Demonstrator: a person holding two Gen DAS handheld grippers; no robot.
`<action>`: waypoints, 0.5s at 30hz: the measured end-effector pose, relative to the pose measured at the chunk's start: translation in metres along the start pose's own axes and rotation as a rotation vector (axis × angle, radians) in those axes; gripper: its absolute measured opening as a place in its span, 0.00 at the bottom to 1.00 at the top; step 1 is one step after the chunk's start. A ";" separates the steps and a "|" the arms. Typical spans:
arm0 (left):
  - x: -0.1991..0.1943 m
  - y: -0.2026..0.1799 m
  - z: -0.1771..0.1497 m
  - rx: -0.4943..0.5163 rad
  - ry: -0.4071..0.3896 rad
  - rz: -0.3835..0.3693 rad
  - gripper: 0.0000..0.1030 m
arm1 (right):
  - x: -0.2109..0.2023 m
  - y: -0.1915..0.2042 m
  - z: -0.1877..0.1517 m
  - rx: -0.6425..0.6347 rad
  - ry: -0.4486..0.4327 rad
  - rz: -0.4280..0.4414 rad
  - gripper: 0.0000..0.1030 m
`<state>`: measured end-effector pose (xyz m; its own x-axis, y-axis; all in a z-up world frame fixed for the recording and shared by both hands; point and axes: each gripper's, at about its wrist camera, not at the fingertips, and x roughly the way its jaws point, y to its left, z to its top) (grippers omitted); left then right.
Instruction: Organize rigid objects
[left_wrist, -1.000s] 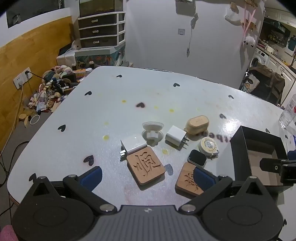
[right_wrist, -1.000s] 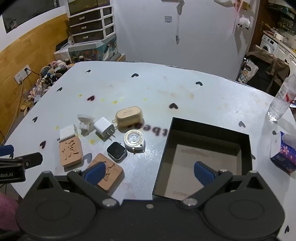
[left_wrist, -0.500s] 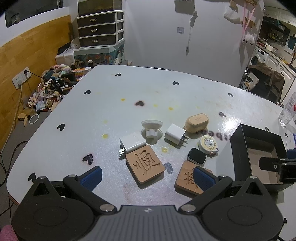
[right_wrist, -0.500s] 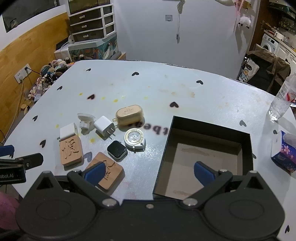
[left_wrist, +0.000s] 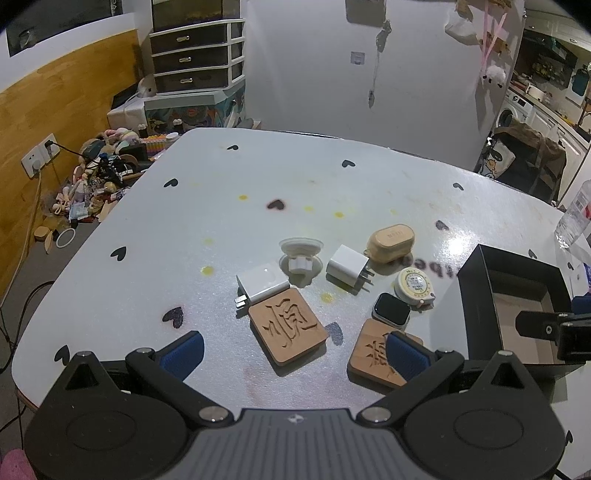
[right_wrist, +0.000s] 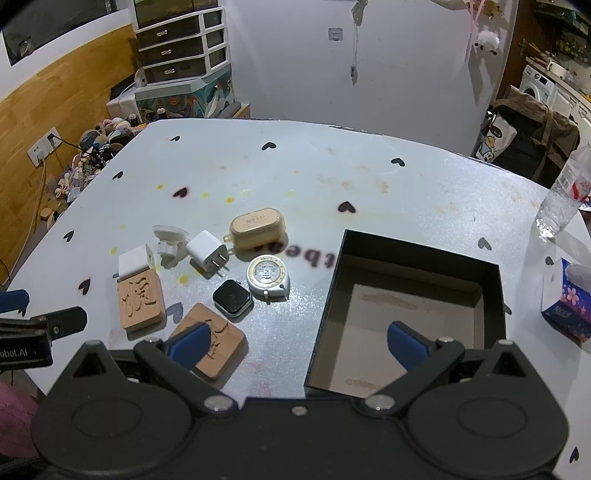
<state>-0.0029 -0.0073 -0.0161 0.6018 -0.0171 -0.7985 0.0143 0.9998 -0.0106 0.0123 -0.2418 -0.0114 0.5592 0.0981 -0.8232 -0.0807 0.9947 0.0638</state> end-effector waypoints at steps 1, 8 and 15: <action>0.000 0.000 0.001 0.000 0.001 -0.001 1.00 | 0.000 0.000 0.000 0.000 0.000 0.000 1.00; 0.000 0.000 0.002 -0.001 0.002 0.000 1.00 | 0.000 0.000 0.000 -0.002 0.002 0.000 1.00; 0.000 0.000 0.001 0.000 0.002 -0.001 1.00 | 0.000 0.000 -0.001 -0.001 0.003 0.000 1.00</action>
<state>-0.0016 -0.0069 -0.0154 0.6000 -0.0183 -0.7998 0.0152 0.9998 -0.0114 0.0120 -0.2418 -0.0119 0.5569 0.0981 -0.8248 -0.0817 0.9947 0.0631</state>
